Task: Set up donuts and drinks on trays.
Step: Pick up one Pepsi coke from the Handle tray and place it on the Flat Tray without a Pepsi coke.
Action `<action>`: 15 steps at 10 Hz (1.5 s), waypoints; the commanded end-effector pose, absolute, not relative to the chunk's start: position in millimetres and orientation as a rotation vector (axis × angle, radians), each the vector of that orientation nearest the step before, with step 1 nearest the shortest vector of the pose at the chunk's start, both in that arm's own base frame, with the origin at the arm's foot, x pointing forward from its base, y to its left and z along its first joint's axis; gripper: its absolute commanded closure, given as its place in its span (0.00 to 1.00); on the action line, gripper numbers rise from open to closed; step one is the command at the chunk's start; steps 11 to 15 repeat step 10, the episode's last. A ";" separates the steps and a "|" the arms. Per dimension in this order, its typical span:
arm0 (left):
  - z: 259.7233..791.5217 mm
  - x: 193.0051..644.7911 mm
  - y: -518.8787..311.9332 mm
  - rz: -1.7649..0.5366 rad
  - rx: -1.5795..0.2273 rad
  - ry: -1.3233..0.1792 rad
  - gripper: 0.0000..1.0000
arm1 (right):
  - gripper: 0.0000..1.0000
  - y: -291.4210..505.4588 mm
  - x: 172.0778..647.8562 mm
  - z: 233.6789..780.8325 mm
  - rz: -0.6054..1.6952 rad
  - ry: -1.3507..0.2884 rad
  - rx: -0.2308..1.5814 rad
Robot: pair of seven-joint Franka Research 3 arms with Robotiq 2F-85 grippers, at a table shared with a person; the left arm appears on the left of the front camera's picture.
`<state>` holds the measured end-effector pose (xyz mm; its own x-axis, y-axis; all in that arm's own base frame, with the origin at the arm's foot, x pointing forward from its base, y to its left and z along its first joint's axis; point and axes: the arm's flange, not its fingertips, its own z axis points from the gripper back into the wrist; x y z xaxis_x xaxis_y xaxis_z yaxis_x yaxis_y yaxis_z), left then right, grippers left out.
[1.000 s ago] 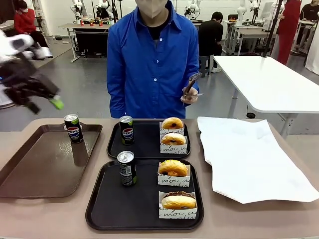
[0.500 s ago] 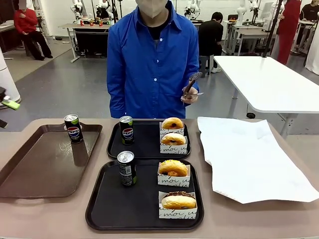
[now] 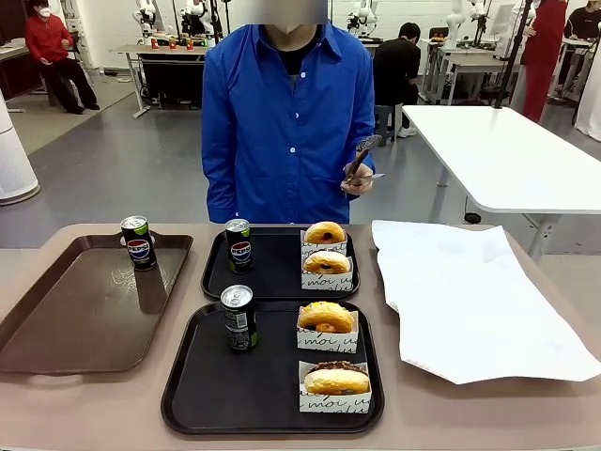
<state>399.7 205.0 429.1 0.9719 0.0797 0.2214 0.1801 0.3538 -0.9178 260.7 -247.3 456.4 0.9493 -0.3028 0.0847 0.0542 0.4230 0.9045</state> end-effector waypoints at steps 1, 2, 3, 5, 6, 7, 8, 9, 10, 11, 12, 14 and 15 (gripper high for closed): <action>422.6 407.7 223.6 -0.032 -1.246 -0.239 0.00 | 0.00 -247.6 259.3 456.9 -0.210 -0.250 1.116; 418.2 405.6 230.1 0.024 -1.249 -0.231 0.00 | 0.00 -247.6 259.3 456.9 -0.210 -0.250 1.116; 419.7 406.0 233.0 0.077 -1.240 -0.232 0.00 | 0.00 -247.6 259.3 456.9 -0.210 -0.250 1.116; 413.6 402.5 224.8 -0.014 -1.234 -0.227 0.00 | 0.00 -247.6 259.3 456.9 -0.210 -0.250 1.116; 413.6 402.5 224.8 -0.014 -1.234 -0.227 0.00 | 0.00 -247.6 259.3 456.9 -0.210 -0.250 1.116; 413.6 402.5 224.8 -0.014 -1.234 -0.227 0.00 | 0.00 -247.6 259.3 456.9 -0.210 -0.250 1.116; 413.6 402.5 224.8 -0.014 -1.234 -0.227 0.00 | 0.00 -247.6 259.3 456.9 -0.210 -0.250 1.116; 413.6 402.5 224.8 -0.014 -1.234 -0.227 0.00 | 0.00 -247.6 259.3 456.9 -0.210 -0.250 1.116; 413.6 402.5 224.8 -0.014 -1.234 -0.227 0.00 | 0.00 -247.6 259.3 456.9 -0.210 -0.250 1.116; 413.6 402.5 224.8 -0.014 -1.234 -0.227 0.00 | 0.00 -247.6 259.3 456.9 -0.210 -0.250 1.116; 413.6 402.5 224.8 -0.014 -1.234 -0.227 0.00 | 0.00 -247.6 259.3 456.9 -0.210 -0.250 1.116; 413.6 402.5 224.8 -0.014 -1.234 -0.227 0.00 | 0.00 -247.6 259.3 456.9 -0.210 -0.250 1.116; 413.6 402.5 224.8 -0.014 -1.234 -0.227 0.00 | 0.00 -247.6 259.3 456.9 -0.210 -0.250 1.116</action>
